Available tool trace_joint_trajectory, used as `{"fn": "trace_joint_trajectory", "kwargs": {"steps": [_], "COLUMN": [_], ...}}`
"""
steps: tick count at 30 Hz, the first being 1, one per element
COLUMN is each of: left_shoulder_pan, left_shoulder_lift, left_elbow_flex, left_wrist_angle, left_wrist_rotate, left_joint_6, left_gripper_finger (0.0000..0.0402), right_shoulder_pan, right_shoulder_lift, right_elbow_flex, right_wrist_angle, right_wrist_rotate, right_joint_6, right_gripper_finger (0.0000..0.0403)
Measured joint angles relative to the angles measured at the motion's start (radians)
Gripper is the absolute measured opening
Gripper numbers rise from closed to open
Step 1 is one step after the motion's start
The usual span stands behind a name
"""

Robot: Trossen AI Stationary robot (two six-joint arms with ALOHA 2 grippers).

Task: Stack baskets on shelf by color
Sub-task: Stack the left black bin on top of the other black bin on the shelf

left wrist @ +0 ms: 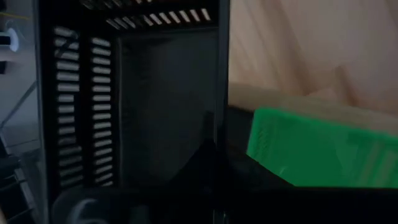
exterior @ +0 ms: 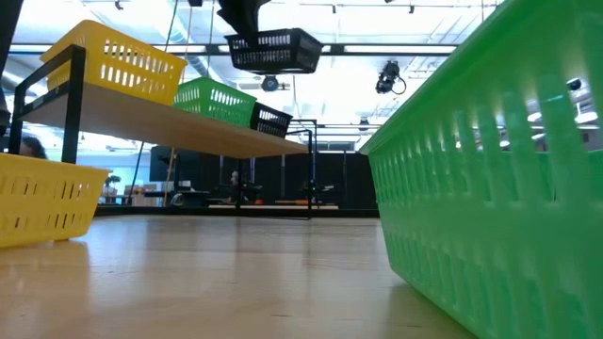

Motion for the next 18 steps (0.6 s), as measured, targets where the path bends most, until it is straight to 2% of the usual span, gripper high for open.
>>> {"fn": "trace_joint_trajectory", "kwargs": {"steps": [8, 18], "left_shoulder_pan": [0.136, 0.24], "left_shoulder_lift": [-0.003, -0.003], "left_elbow_flex": [0.0, 0.0], "left_wrist_angle": [-0.023, -0.091], "left_wrist_rotate": [0.036, 0.088], "left_joint_6": [0.124, 0.135], "left_gripper_finger": [0.001, 0.0009], "right_shoulder_pan": [0.002, 0.002], "right_shoulder_lift": [-0.002, -0.002], "right_elbow_flex": [0.0, 0.0], "right_wrist_angle": [-0.032, -0.041], "right_wrist_rotate": [-0.001, -0.001], "right_joint_6": [0.048, 0.052], "right_gripper_finger": [0.0198, 0.0198]}}
